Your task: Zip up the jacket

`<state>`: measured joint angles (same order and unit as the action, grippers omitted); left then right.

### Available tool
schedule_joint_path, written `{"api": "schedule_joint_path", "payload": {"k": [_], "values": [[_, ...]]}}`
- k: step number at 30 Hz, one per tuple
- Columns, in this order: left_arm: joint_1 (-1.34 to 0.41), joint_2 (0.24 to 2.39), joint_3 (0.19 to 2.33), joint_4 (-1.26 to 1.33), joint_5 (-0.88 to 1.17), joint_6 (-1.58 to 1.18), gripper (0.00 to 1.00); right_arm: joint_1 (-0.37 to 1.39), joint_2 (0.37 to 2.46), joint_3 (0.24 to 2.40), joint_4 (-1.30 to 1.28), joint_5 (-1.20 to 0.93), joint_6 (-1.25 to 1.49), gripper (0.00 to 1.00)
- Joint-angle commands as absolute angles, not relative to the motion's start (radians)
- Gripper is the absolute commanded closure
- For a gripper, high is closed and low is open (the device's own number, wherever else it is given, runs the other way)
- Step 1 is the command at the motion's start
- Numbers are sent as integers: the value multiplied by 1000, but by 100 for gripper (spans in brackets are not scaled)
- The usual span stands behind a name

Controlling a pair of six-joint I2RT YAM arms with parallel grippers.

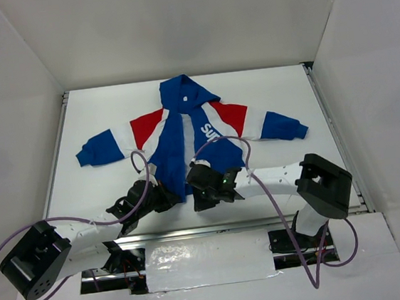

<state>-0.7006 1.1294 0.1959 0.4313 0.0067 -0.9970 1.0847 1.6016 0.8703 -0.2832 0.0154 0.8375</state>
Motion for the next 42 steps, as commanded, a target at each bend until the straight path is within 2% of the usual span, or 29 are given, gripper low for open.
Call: {"api": "schedule_joint_path", "payload": {"k": [1,3,4,5,6,7,9,13,15,17,19,28,42], "values": [[-695,1129,190,477,17,-988,100,1092,1513,873,-258,49,801,82],[-695,1120,187,474,15,-988,100,1091,1505,888,-322,106,775,72],[-695,1120,186,472,15,-986,100,1091,1493,896,-331,109,759,57],[-695,1117,186,472,15,-986,100,1088,1485,897,-337,103,735,24],[-695,1115,187,468,14,-986,100,1088,1476,902,-345,112,707,3],[-695,1114,187,466,14,-986,100,1088,1464,903,-354,127,697,2],[-695,1109,186,466,12,-986,100,1075,1453,907,-376,155,654,13],[-695,1101,187,457,11,-985,100,1042,1476,942,-463,262,600,47],[-695,1092,186,453,8,-983,100,1031,1499,974,-497,299,552,57],[-695,1086,187,443,5,-980,100,1029,1514,994,-541,383,505,57],[-695,1085,187,439,5,-979,100,1029,1531,1005,-545,414,476,53],[-695,1091,192,439,5,-973,100,1031,1575,985,-414,308,348,53],[-695,1123,204,448,5,-965,100,1100,1681,993,-367,230,376,52]]}}
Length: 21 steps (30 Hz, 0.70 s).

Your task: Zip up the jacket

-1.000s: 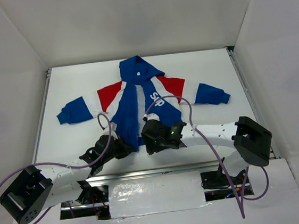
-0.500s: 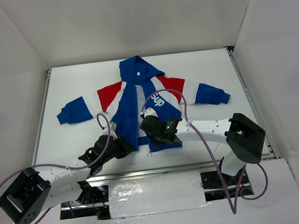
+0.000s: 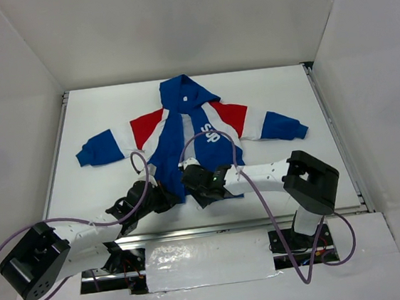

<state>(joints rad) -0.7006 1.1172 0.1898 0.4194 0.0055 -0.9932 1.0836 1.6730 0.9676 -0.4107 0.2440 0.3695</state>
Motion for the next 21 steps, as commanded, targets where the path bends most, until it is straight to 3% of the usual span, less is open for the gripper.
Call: {"api": "schedule_joint_path", "payload": {"k": [1,15,21], "values": [[-695,1124,203,449,5,-965,100,1103,1684,989,-362,230,380,51],[-695,1135,199,459,5,-966,100,1101,1758,983,-339,227,408,52],[-695,1140,198,466,6,-969,100,1109,1658,948,-311,212,425,51]]}}
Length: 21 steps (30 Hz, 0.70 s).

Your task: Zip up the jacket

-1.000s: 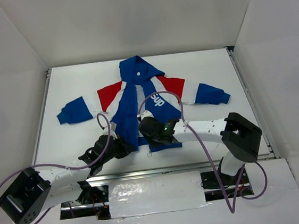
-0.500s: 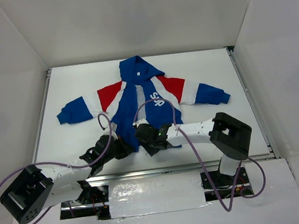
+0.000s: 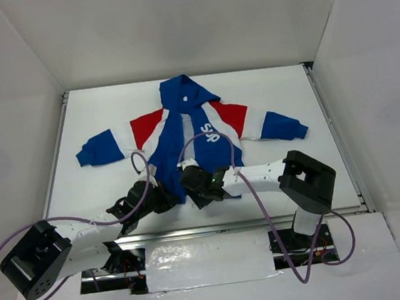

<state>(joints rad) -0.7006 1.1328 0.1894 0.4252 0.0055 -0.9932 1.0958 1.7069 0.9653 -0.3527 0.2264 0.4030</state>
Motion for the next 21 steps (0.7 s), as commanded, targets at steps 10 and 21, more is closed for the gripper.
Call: {"api": "schedule_joint_path", "payload": {"k": [10,21], "values": [[-695,1157,196,485,18,-974,100,1106,1641,1009,-373,296,574,48],[-695,1134,190,469,11,-969,100,1108,1693,1038,-426,365,689,48]]}}
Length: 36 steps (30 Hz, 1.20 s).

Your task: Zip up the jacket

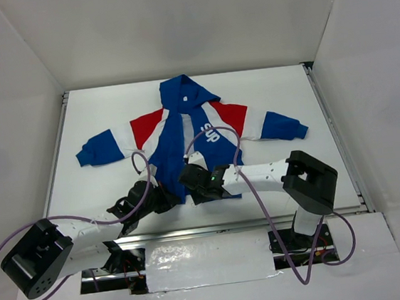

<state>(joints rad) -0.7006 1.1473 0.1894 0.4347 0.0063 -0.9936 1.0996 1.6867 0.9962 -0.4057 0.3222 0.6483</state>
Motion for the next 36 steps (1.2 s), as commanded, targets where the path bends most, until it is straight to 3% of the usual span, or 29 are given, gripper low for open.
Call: {"api": "schedule_joint_path", "payload": {"k": [1,36], "values": [[-695,1134,189,471,11,-969,100,1109,1695,1042,-428,364,687,48],[-695,1161,199,482,25,-962,100,1106,1825,1025,-459,328,759,52]]}}
